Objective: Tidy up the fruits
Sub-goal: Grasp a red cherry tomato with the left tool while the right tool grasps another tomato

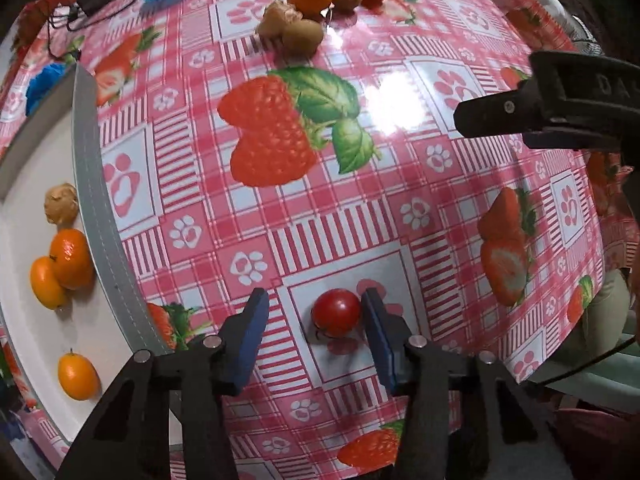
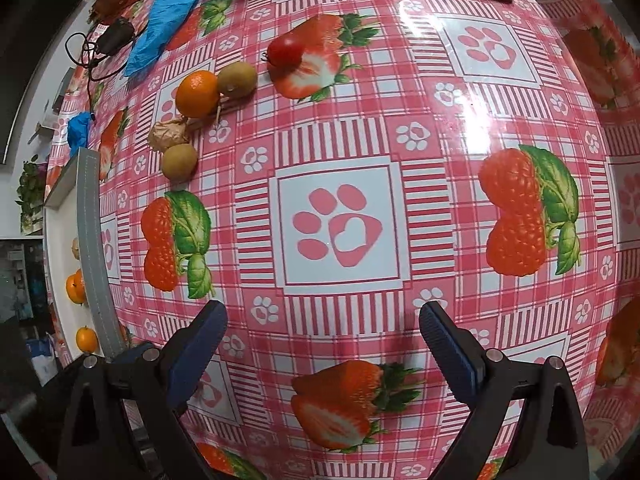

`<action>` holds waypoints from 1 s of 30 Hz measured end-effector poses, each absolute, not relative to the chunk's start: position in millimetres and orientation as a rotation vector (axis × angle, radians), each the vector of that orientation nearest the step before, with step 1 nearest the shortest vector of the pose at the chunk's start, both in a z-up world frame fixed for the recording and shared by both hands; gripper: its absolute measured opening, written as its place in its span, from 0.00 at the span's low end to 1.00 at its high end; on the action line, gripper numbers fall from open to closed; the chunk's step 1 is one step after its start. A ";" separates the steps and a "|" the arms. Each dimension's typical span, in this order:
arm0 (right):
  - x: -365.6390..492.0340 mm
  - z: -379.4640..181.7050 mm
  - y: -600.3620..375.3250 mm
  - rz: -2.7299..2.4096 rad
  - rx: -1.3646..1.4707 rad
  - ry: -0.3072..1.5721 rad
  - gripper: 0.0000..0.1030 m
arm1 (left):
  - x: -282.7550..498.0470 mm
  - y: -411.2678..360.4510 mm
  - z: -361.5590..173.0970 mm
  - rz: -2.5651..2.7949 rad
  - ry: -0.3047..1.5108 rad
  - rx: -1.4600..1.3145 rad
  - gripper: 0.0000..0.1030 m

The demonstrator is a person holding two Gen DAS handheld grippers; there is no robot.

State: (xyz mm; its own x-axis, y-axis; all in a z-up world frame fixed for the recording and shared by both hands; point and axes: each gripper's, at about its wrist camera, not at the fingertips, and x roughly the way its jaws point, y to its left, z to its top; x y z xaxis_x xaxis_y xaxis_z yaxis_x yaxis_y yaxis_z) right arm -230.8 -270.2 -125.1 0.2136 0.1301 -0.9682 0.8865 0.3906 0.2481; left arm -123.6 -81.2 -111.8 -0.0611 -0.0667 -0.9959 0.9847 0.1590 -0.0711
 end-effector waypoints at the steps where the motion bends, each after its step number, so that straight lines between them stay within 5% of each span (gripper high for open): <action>1: -233.2 -124.5 -271.4 -0.693 1.057 1.260 0.95 | -124.9 -82.2 -112.5 -1.162 1.278 1.021 0.50; 6: -238.1 -120.8 -287.5 -0.704 1.033 1.249 0.95 | -130.2 -81.8 -115.4 -1.131 1.252 1.036 0.42; 27: -175.5 -114.9 -394.5 -0.815 1.037 1.094 0.93 | -134.1 -80.9 -118.8 -1.084 1.250 1.014 0.43; 30: -165.1 -121.3 -395.7 -0.805 1.054 1.100 0.65 | -135.3 -80.7 -118.4 -1.079 1.252 1.011 0.43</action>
State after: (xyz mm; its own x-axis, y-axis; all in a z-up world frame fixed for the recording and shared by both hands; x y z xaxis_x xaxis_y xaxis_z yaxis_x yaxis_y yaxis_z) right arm -165.1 -395.7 -121.3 0.2792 -0.0117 -0.9602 0.9115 0.3179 0.2611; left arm -135.3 -80.7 -118.4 0.0114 -0.0614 -0.9980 0.9779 0.2091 -0.0017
